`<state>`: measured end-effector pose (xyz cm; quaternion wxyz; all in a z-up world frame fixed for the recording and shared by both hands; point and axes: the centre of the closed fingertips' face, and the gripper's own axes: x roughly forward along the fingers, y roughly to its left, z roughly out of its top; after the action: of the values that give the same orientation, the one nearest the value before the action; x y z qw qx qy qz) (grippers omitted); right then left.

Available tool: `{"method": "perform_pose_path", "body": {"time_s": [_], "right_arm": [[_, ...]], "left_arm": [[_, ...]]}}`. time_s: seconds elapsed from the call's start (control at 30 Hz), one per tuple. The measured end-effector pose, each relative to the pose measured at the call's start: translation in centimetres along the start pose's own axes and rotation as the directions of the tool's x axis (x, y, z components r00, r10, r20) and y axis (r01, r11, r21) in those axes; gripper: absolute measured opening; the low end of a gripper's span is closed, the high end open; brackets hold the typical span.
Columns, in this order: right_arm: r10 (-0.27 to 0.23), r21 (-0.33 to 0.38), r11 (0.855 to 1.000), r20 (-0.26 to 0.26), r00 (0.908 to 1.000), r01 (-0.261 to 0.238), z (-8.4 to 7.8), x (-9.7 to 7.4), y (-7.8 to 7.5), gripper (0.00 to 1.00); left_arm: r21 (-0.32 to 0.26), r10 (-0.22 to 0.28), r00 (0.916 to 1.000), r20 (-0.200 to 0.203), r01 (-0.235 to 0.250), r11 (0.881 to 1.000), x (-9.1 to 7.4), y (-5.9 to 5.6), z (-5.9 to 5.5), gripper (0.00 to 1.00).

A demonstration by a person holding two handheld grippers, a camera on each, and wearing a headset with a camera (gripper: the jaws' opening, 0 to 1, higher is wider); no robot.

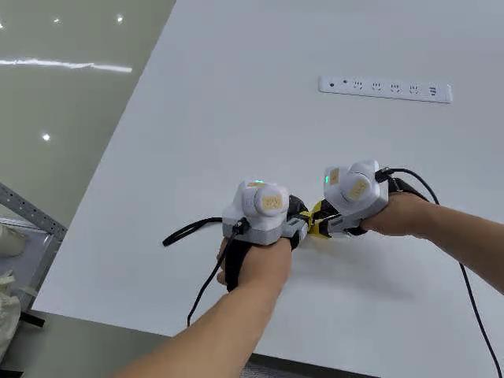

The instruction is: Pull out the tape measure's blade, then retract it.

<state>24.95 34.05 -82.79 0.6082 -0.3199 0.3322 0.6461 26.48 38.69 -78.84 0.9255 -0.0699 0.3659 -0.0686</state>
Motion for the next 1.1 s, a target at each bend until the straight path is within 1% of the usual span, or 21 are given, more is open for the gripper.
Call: {"method": "perform_pose_path", "body": {"time_s": [0.13, 0.33, 0.5, 0.53, 0.57, 0.6, 0.67, 0.73, 0.87, 0.93, 1.0, 1.1], "right_arm": [[-0.003, -0.006, 1.0, -0.005, 1.0, 0.003, 0.0, 0.0, 0.0, 0.13], [-0.016, 0.006, 1.0, -0.013, 0.9998, 0.016, 0.0, 0.0, 0.1, 0.13], [-0.03, 0.022, 0.999, -0.01, 0.9995, 0.03, 0.0, 0.0, 0.0, 0.13], [-0.033, 0.024, 0.999, -0.01, 0.9994, 0.033, 0.0, 0.0, 0.0, 0.14], [-0.035, 0.025, 0.999, -0.01, 0.9993, 0.035, 0.0, 0.0, 0.0, 0.14], [-0.039, 0.03, 0.999, -0.01, 0.9992, 0.039, 0.0, 0.0, 0.0, 0.14], [-0.038, 0.048, 0.998, -0.008, 0.9993, 0.038, 0.0, 0.0, 0.2, 0.17], [-0.042, 0.051, 0.998, -0.007, 0.9991, 0.042, 0.1, 0.0, 0.3, 0.19], [-0.066, 0.087, 0.994, 0.003, 0.9978, 0.066, 0.1, -0.3, 0.2, 0.24], [-0.078, 0.105, 0.992, 0.013, 0.9968, 0.076, 0.2, -0.6, 0.2, 0.24], [-0.088, 0.122, 0.989, 0.022, 0.9959, 0.085, 0.3, -1.0, 0.3, 0.26], [-0.109, 0.145, 0.984, 0.035, 0.9934, 0.103, 0.4, -1.5, 0.4, 0.27]], "left_arm": [[-0.001, 0.004, 1.0, 0.003, -0.004, 1.0, 0.0, 0.0, 0.0, 0.57], [0.002, 0.007, 0.9999, 0.008, -0.007, 1.0, 0.0, 0.0, 0.0, 0.59], [0.041, -0.007, 1.0, 0.003, 0.006, 0.999, 0.0, -0.2, -0.1, 0.6], [0.041, -0.011, 0.9999, 0.004, 0.01, 0.999, 0.0, -0.2, -0.1, 0.61], [0.047, -0.016, 0.9998, 0.007, 0.016, 0.999, -0.1, -0.4, 0.0, 0.62], [0.072, -0.028, 0.9992, 0.027, 0.026, 0.997, -0.2, -0.6, 0.4, 0.64], [0.083, -0.036, 0.9989, 0.031, 0.033, 0.996, -0.4, -0.9, 0.6, 0.68], [0.083, -0.033, 0.9991, 0.027, 0.031, 0.996, -0.4, -0.8, 0.6, 0.69], [0.091, -0.038, 0.9991, 0.019, 0.036, 0.995, -0.7, -0.6, 0.6, 0.71], [0.101, -0.043, 0.999, 0.009, 0.042, 0.994, -1.0, -0.5, 0.5, 0.72], [0.105, -0.04, 0.9992, 0.01, 0.039, 0.994, -1.4, -0.1, 0.5, 0.73], [0.121, -0.046, 0.9989, 0.007, 0.045, 0.992, -1.9, 0.0, 0.4, 0.74]]}}
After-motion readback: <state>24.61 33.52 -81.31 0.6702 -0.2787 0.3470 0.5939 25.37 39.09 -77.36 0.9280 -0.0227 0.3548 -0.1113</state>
